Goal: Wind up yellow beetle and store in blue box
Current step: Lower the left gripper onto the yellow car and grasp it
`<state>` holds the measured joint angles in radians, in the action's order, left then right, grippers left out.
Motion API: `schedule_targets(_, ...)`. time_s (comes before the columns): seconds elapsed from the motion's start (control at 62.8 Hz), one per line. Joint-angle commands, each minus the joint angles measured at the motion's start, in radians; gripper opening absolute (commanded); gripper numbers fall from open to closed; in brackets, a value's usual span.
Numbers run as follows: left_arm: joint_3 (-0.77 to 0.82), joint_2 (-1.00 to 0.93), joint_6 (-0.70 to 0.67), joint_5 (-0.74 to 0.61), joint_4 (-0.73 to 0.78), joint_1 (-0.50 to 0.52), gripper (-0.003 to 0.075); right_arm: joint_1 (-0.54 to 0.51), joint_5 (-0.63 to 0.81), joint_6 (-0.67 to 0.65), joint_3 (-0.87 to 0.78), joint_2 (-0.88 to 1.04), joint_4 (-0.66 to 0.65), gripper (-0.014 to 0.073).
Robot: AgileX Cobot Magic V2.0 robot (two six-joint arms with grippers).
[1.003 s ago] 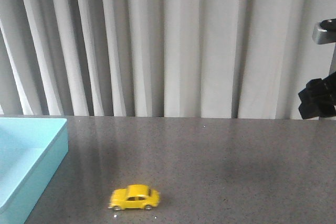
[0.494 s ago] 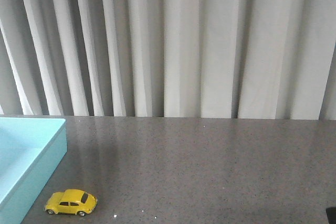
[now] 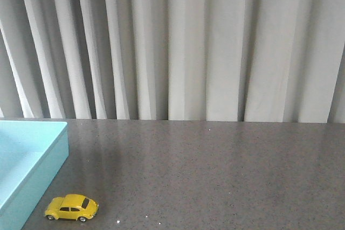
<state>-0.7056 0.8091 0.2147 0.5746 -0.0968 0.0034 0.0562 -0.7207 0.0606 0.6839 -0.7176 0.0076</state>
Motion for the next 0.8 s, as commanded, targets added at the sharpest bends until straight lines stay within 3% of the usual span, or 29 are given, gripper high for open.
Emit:
schedule_targets(0.0, -0.073, 0.046, 0.115, -0.047, -0.023, -0.01, 0.0487, -0.001, 0.068, 0.004, 0.025, 0.004, -0.002, 0.0501)
schedule_targets(0.398, -0.422, 0.419, 0.663, 0.125, -0.095, -0.125, 0.0487, -0.001, 0.068, 0.004, 0.025, 0.004, -0.002, 0.0501)
schedule_targets(0.78, -0.793, 0.859, 0.771, 0.399, -0.136, -0.136, 0.0487, -0.001, 0.068, 0.004, 0.025, 0.004, -0.002, 0.0501)
